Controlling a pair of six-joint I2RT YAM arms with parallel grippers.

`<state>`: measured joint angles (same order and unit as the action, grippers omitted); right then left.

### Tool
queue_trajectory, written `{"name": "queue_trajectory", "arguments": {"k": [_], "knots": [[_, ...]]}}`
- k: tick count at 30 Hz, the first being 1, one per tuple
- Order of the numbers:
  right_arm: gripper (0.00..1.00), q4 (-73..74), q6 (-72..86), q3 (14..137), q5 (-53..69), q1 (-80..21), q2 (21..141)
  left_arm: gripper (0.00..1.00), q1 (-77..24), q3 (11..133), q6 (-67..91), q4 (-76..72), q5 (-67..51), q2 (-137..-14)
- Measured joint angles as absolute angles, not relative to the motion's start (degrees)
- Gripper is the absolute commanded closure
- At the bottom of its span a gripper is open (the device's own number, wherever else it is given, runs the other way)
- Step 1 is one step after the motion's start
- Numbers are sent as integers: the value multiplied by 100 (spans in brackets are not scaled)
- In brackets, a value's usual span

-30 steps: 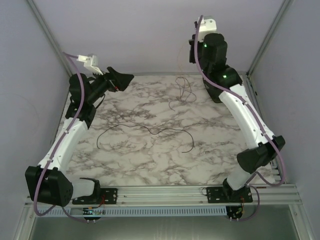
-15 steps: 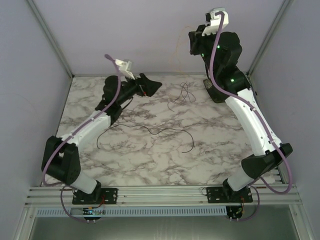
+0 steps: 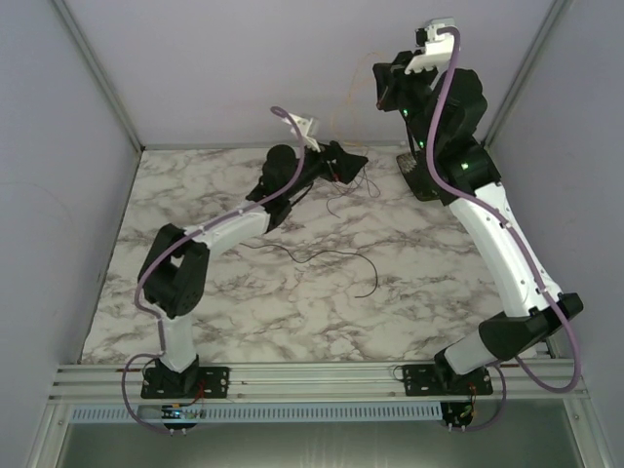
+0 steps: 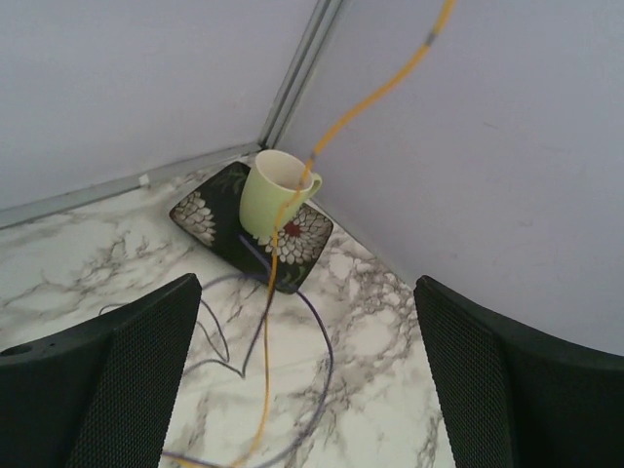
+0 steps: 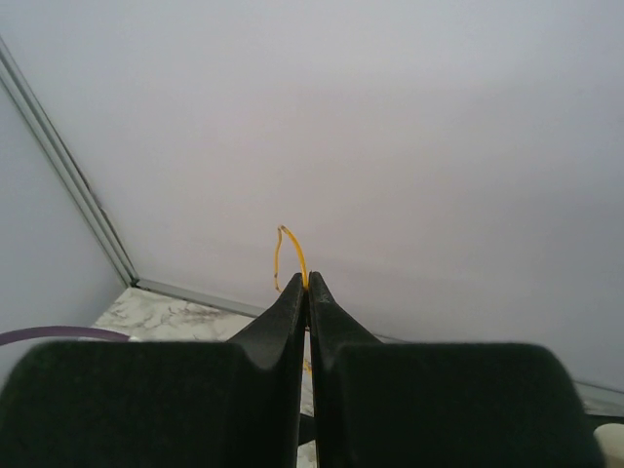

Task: Zip-tie the wires
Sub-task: Untie the cable at the center of the board.

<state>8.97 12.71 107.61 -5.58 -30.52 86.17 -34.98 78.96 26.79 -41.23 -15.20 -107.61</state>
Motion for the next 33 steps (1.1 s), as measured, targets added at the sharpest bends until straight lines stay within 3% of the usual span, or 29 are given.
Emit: {"name": "queue_trajectory", "arguments": {"k": [10,21,27,33], "knots": [[100,871,1426,10294,-574,-3052,8099,44,-3625,9378,2491,-4174,-1212,-12018],[100,679,1433,10226,-770,-3037,7332,61,-3717,9633,2460,-3942,-923,-12816],[100,659,1243,10127,-1223,-3022,6978,62,-3634,9710,2355,-3505,-707,-12912],[100,742,1024,9758,-1872,-3004,6329,59,-3284,10847,2342,-2902,-740,-13393]]}}
